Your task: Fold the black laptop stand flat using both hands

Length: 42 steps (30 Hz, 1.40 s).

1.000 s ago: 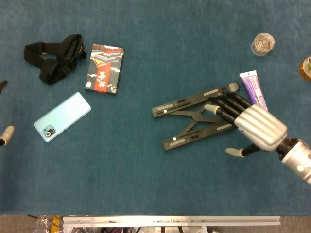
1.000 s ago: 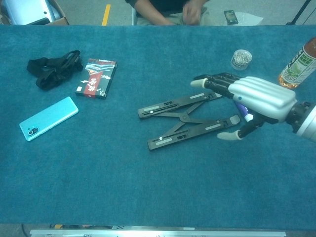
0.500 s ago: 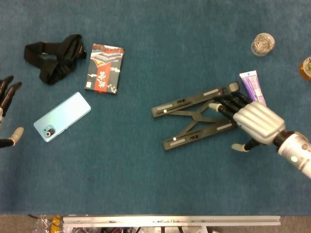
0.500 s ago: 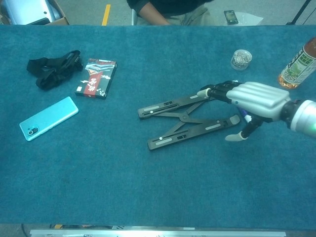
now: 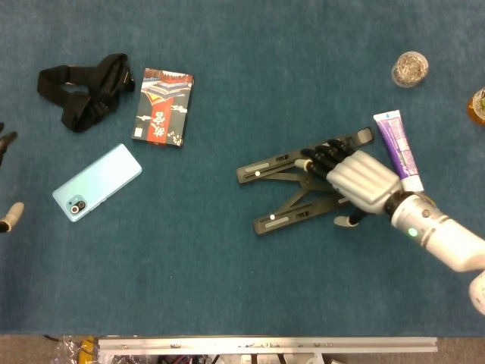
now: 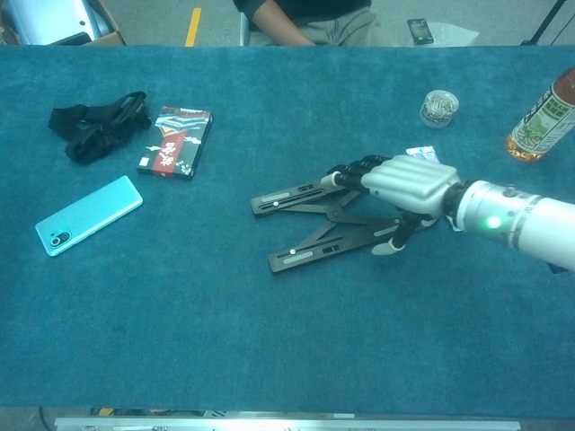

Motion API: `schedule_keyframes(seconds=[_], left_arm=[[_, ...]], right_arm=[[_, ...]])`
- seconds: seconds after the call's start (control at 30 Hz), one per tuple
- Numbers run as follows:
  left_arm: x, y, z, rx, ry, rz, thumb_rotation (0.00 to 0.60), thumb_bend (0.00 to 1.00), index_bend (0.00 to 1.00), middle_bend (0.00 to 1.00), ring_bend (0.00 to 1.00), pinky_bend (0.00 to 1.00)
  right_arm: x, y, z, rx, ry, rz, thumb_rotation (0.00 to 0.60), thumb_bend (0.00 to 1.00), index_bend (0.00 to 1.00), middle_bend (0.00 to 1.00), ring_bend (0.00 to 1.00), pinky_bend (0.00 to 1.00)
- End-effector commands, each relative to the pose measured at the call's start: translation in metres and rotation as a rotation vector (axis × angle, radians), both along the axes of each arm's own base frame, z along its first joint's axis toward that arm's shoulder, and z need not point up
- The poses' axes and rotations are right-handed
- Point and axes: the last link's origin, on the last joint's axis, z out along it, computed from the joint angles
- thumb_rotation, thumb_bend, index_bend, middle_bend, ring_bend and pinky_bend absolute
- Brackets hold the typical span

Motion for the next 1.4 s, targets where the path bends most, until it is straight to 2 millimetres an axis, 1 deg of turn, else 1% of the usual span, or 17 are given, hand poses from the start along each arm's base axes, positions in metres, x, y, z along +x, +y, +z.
schedule_keyframes(seconds=[0.03, 0.5, 0.8, 1.1, 1.4], left_arm=[[-0.003, -0.001, 0.001, 0.005, -0.002, 0.009, 0.6, 0.28, 0.0, 0.0, 0.0, 0.0], [-0.015, -0.004, 0.006, 0.02, -0.01, 0.027, 0.6, 0.28, 0.0, 0.0, 0.0, 0.0], [-0.021, -0.007, 0.012, 0.033, -0.007, 0.038, 0.6, 0.28, 0.0, 0.0, 0.0, 0.0], [-0.022, -0.008, 0.015, 0.038, -0.004, 0.04, 0.6, 0.28, 0.0, 0.0, 0.0, 0.0], [-0.022, -0.008, 0.015, 0.038, -0.006, 0.04, 0.6, 0.29, 0.0, 0.0, 0.0, 0.0]], right_arm=[[0.003, 0.001, -0.01, -0.017, 0.012, 0.039, 0.539, 0.12, 0.0, 0.0, 0.0, 0.01], [0.031, 0.007, -0.052, -0.107, -0.011, 0.183, 0.537, 0.1, 0.0, 0.0, 0.0, 0.0], [0.052, 0.002, -0.073, -0.13, -0.045, 0.206, 0.537, 0.1, 0.0, 0.0, 0.0, 0.0], [0.078, -0.017, -0.095, -0.21, -0.055, 0.199, 0.538, 0.1, 0.0, 0.0, 0.0, 0.0], [0.084, -0.042, -0.102, -0.277, -0.041, 0.144, 0.538, 0.1, 0.0, 0.0, 0.0, 0.0]])
